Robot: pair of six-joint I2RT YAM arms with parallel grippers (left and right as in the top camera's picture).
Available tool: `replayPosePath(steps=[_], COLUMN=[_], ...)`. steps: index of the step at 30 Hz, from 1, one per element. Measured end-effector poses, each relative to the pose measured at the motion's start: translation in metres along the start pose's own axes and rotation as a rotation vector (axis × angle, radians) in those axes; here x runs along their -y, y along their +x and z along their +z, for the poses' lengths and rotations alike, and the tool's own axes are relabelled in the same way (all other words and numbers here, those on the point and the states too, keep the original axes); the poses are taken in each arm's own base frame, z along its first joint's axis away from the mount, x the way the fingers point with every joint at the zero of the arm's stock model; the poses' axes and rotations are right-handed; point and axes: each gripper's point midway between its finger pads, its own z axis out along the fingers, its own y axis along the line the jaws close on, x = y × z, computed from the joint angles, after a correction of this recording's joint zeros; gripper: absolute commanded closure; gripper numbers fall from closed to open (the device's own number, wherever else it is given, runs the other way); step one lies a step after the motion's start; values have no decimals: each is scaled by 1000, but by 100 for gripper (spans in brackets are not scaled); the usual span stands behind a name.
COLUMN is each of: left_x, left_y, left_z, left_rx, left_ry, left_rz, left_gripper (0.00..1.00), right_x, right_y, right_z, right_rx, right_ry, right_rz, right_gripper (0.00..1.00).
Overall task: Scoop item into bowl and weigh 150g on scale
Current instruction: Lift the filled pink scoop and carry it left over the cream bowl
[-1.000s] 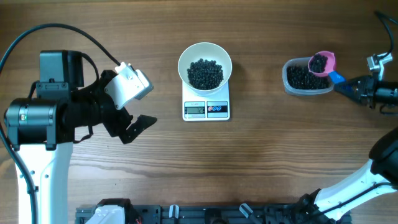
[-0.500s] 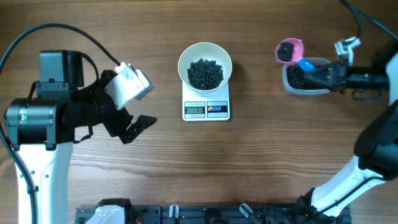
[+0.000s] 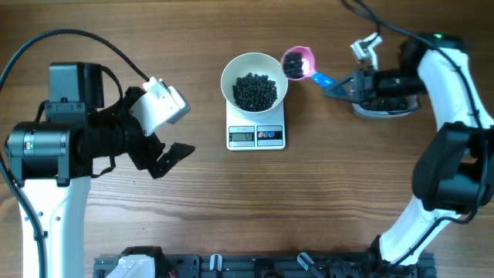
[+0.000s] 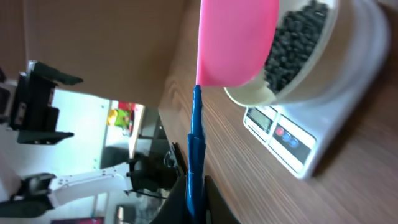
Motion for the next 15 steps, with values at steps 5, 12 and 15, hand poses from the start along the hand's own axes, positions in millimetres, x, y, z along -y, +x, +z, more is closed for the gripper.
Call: replayPosePath(steps=[5,12,15], left_x=[0,0,0], left_y=[0,0,0], left_z=[0,0,0], left_rx=[0,0,0], left_ry=[0,0,0], left_rz=[0,0,0], left_gripper=[0,0,0], right_x=[-7,10,20], right_y=[-5,-1,-1], right_z=[31,67,77], right_rx=[-53,-164,-200], right_ry=[13,158,234], right_rz=[-77,-145,-172], right_gripper=[95,95,95])
